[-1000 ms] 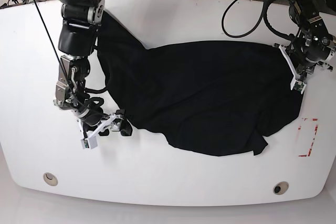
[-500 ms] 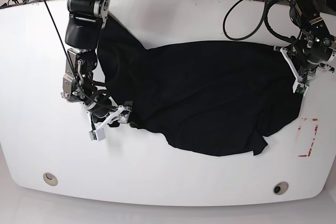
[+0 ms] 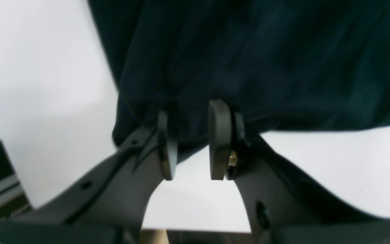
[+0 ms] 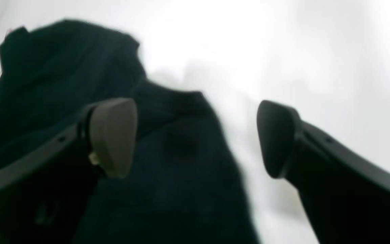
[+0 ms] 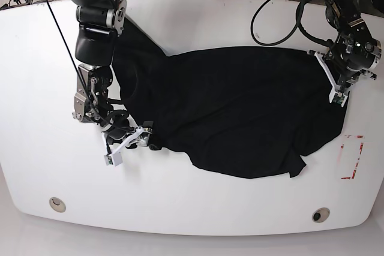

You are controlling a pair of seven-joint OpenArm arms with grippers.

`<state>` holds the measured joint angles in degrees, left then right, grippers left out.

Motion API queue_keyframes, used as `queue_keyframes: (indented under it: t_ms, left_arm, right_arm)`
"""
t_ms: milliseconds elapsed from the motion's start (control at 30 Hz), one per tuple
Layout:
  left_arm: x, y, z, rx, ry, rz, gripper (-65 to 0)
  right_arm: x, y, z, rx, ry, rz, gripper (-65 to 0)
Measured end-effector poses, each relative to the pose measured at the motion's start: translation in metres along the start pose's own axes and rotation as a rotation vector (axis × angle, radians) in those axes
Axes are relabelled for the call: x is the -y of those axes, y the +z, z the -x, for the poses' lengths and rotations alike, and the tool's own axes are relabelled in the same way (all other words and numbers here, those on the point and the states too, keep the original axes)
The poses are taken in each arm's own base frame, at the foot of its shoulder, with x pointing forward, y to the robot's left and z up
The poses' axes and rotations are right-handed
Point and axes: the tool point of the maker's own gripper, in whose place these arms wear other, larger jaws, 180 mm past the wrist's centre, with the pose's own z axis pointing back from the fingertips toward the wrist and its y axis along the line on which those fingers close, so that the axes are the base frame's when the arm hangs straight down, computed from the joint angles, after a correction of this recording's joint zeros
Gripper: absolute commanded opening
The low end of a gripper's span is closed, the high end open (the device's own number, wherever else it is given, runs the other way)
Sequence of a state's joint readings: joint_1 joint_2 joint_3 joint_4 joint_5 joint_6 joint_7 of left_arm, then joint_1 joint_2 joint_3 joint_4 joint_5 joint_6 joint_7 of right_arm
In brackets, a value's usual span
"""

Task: Fold the T-shirt properly
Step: 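Move the right gripper with the shirt edge toward the shirt center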

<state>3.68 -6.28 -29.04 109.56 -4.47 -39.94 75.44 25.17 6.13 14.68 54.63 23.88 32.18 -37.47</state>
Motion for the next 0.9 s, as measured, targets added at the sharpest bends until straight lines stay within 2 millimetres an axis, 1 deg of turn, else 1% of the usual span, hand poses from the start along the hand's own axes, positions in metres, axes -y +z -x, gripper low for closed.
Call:
queue_keyframes:
  t_ms: [33,100,233,333,433,700,900]
  left_arm:
    - [-0.001,0.0,0.001,-0.002,0.001,-0.001,-56.0]
    - [-0.002,-0.001,0.002,-0.001,0.003,-0.002,-60.8]
    - [-0.009,0.001,0.003,0.015,0.026,-0.012,-62.0]
    - [-0.014,0.002,0.008,0.003,0.032,-0.026,-62.1]
    - [-0.015,0.002,0.009,0.002,0.035,-0.027,-62.2]
    - [-0.012,0.004,0.003,0.017,0.031,-0.023,-62.0]
    - [-0.012,0.004,0.004,0.015,0.03,-0.024,-61.5]
  right_arm:
    - [-0.002,-0.002,0.002,0.001,-0.006,-0.009,-12.3]
    - [-0.001,-0.004,0.003,0.01,-0.016,-0.01,-12.4]
    - [0.007,-0.006,0.006,0.039,-0.044,0.0,-12.4]
    - [0.014,-0.005,0.012,0.029,-0.056,0.011,-12.5]
    - [0.015,-0.005,0.01,0.042,-0.063,0.013,-12.6]
    - [0.008,-0.01,0.012,0.038,-0.059,-0.002,-13.4]
    - [0.005,-0.011,0.014,0.027,-0.046,-0.007,-13.5]
